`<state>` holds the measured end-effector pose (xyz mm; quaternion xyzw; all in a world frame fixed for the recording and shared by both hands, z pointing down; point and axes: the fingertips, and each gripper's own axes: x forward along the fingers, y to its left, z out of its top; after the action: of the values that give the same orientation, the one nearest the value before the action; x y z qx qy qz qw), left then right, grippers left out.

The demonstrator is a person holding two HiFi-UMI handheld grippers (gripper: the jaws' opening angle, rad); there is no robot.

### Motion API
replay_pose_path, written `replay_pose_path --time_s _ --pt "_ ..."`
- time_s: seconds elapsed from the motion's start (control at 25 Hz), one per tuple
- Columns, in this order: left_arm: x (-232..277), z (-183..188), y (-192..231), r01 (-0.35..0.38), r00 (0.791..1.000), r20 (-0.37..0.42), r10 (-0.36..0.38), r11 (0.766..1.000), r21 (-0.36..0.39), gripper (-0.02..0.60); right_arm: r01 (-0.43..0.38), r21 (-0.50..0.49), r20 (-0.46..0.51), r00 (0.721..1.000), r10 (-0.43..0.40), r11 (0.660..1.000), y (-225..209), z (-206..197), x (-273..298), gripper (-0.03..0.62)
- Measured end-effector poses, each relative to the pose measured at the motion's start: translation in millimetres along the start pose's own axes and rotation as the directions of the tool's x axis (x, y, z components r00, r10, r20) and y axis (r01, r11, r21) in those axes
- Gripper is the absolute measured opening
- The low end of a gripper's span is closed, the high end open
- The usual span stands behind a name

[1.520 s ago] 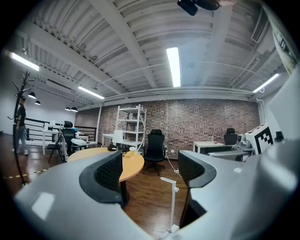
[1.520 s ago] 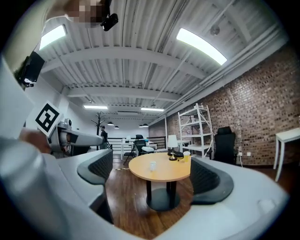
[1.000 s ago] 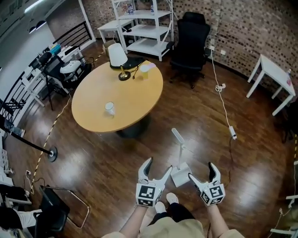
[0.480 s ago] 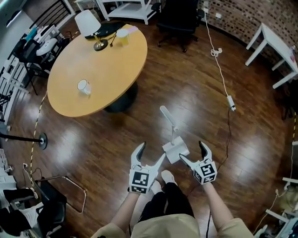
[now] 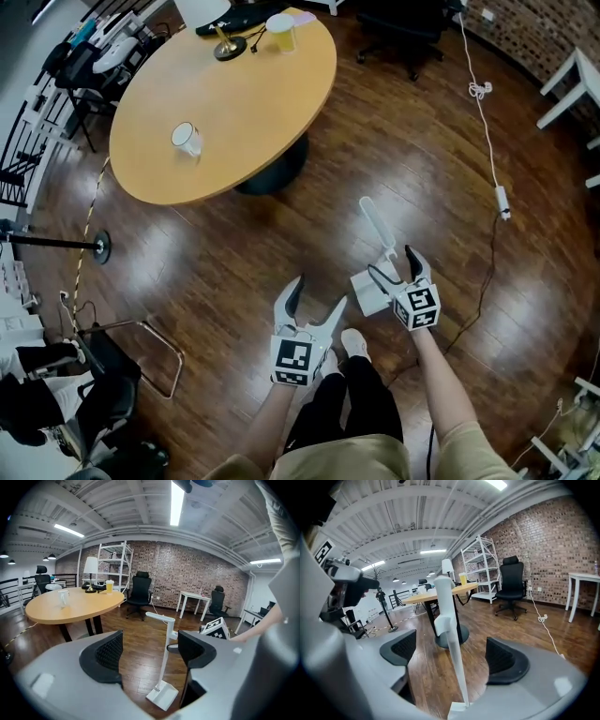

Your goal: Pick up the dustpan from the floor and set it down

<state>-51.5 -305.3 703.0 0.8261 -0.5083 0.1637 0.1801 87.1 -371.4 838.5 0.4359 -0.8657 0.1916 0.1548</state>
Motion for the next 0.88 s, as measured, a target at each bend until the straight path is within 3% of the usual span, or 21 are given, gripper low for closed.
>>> replay_pose_path --time_s 0.2,0.4,0.48,0.56,0.88 --pt "-14.8 -12.6 9.2 -0.035 0.999 -0.017 0.035 0.999 -0.014 0.345 -0.009 -0.012 0.006 1.000 0.009 1.000 -3.8 7.7 32.0 0.429" --pt "-27.4 -8.2 10.3 -0.069 0.998 0.004 0.069 0.995 -0.078 0.345 0.012 -0.026 0.023 1.000 -0.012 1.000 -4.8 17.6 39.5 0.314" --pt "-29.4 -1.1 10.0 -0.068 0.997 0.025 0.071 0.995 -0.078 0.345 0.022 -0.042 0.018 1.000 -0.022 0.999 -3.8 19.7 40.5 0.228" --pt "-33.3 5.1 11.5 -0.070 0.996 0.041 0.073 0.995 -0.070 0.345 0.032 -0.062 0.006 0.999 -0.032 0.998 -1.2 19.4 39.2 0.101" --pt "-61.2 17.6 26.5 -0.110 0.990 0.074 0.116 0.990 -0.082 0.345 0.041 -0.118 -0.008 0.999 -0.042 0.992 21.8 30.2 -0.1 0.091"
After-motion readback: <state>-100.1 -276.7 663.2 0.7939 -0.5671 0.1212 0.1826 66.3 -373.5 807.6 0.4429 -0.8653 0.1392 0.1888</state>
